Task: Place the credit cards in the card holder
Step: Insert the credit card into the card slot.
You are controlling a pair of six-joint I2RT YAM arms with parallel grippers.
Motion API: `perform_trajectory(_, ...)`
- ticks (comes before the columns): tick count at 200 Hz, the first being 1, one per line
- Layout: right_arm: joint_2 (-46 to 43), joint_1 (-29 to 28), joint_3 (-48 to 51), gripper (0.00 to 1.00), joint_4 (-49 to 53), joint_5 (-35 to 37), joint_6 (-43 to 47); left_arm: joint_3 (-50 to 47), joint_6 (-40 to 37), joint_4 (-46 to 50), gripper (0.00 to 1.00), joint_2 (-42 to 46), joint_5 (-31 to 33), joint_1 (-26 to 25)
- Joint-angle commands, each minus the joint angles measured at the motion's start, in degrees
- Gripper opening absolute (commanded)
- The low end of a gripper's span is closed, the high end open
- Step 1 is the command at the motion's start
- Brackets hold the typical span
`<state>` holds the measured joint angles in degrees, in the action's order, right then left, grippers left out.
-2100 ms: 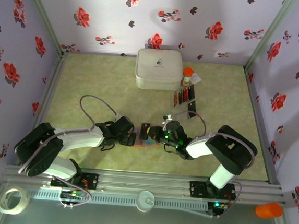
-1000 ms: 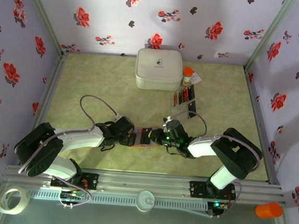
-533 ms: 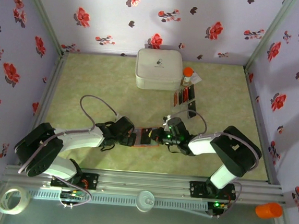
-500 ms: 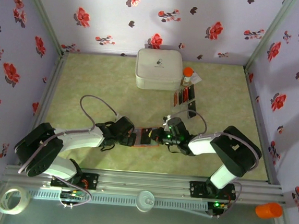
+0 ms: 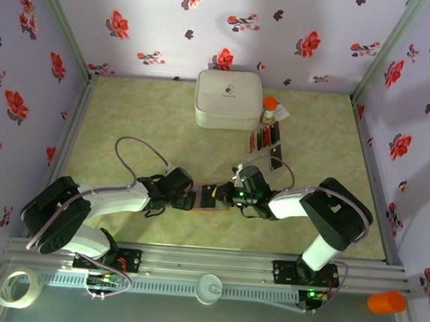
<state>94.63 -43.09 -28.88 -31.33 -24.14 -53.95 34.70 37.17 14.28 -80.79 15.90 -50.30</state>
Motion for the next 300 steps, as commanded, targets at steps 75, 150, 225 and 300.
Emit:
perform_trajectory(75, 2.2, 0.5, -2.1, 0.17, 7.7, -2.0, 2.9, -1.2, 0.6, 1.2, 0.99, -0.6, 0.9, -0.7)
perform_trajectory(150, -9.0, 2.4, -8.3, 0.47, 26.9, 0.4, 11.6, -1.4, 0.4, 0.7, 0.99, -1.5, 0.9, -0.7)
perform_trajectory(225, -3.7, 0.8, -14.7, 0.16, 28.6, 0.8, 12.0, -1.3, 0.3, 0.5, 0.99, -1.6, 1.0, -0.7)
perform_trajectory(300, 5.9, -2.9, -19.0, 0.11, 28.0, 2.4, 10.8, -1.7, 0.4, -0.1, 0.99, -1.4, 1.0, -0.7)
